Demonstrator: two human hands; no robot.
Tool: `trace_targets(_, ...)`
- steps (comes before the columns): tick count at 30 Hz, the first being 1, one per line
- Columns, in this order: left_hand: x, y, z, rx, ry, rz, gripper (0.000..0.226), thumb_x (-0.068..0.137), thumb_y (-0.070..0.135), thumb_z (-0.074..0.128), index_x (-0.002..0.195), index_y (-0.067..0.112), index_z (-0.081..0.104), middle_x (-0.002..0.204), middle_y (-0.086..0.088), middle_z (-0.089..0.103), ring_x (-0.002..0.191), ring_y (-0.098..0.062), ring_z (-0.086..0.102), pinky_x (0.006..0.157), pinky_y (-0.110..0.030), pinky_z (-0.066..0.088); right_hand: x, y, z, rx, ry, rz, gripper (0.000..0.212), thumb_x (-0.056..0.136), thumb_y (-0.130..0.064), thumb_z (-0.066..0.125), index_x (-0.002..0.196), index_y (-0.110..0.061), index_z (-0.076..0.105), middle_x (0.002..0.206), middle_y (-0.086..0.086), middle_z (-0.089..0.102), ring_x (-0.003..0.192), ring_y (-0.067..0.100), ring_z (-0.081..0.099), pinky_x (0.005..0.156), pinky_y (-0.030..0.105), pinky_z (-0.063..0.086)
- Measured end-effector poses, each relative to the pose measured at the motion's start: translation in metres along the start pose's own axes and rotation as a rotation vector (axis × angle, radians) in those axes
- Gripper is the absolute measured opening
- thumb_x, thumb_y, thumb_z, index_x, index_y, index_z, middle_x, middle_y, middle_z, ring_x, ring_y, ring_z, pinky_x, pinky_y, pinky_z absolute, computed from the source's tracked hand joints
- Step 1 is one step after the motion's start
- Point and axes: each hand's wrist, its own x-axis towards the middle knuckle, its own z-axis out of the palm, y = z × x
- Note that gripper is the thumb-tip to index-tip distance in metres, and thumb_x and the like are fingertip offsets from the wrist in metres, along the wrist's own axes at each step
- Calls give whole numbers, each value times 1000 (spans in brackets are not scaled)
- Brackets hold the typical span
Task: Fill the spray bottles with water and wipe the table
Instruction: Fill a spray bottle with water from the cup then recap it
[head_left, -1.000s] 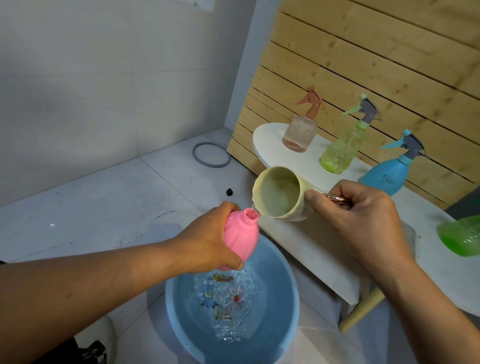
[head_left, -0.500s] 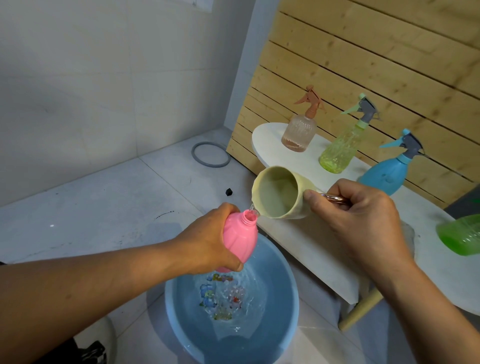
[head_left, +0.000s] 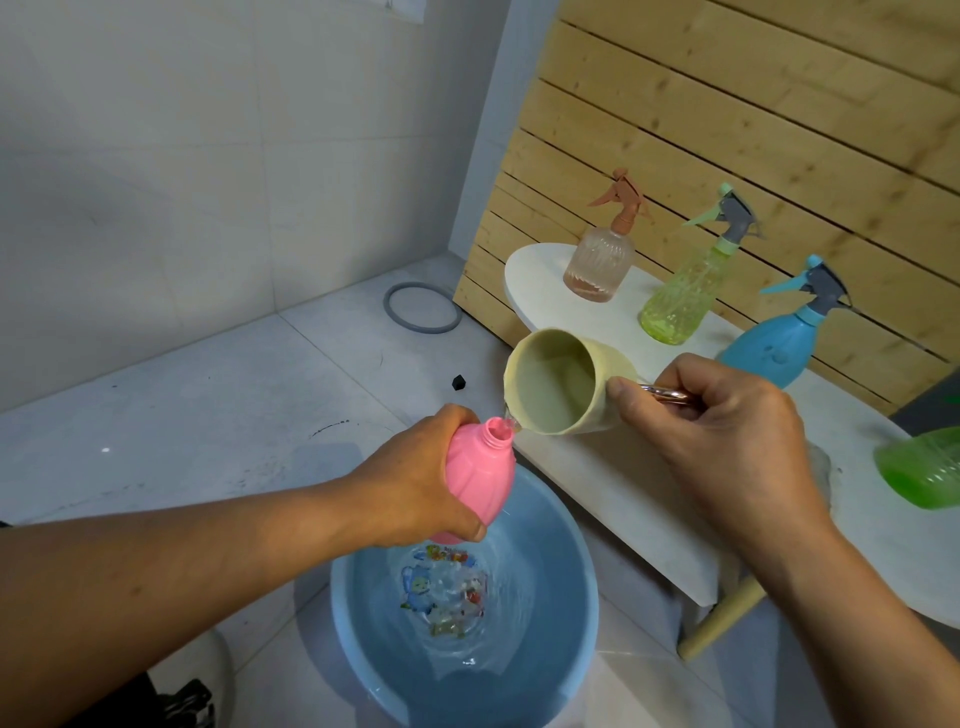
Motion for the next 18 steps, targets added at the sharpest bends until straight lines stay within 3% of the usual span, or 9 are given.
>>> trace_targets(3, 0, 0, 0, -3, -6, 3, 100, 54, 39, 99, 128, 50, 33, 116, 25, 49, 99, -2, 53, 62, -14, 48, -1, 0, 0, -15, 4, -6, 42, 83, -49, 74, 62, -18, 55, 50, -8, 48, 52, 9, 40, 48, 28, 29)
trace_targets(8, 0, -1, 1, -3, -5, 4, 99, 53, 39, 99, 127, 51, 33, 114, 26, 49, 98, -2, 53, 60, -12, 46, -2, -2, 0, -29, 22, -34, 42, 82, -50, 73, 62, -18, 55, 54, -6, 51, 54, 11, 43, 46, 21, 31)
trace_targets(11, 0, -1, 1, -5, -10, -1, 101, 53, 38, 99, 129, 50, 33, 115, 25, 49, 98, -4, 53, 61, -14, 48, -2, -3, 1, -51, 21, -48, 42, 82, -50, 72, 62, -17, 55, 56, -7, 53, 55, 12, 44, 47, 28, 33)
trace_targets(18, 0, -2, 3, 2, -15, 5, 103, 52, 40, 99, 131, 48, 34, 119, 22, 51, 102, -6, 54, 66, -19, 53, -2, -4, 0, -82, 27, -78, 41, 83, -51, 71, 62, -19, 56, 54, -3, 52, 60, 17, 49, 48, 29, 34)
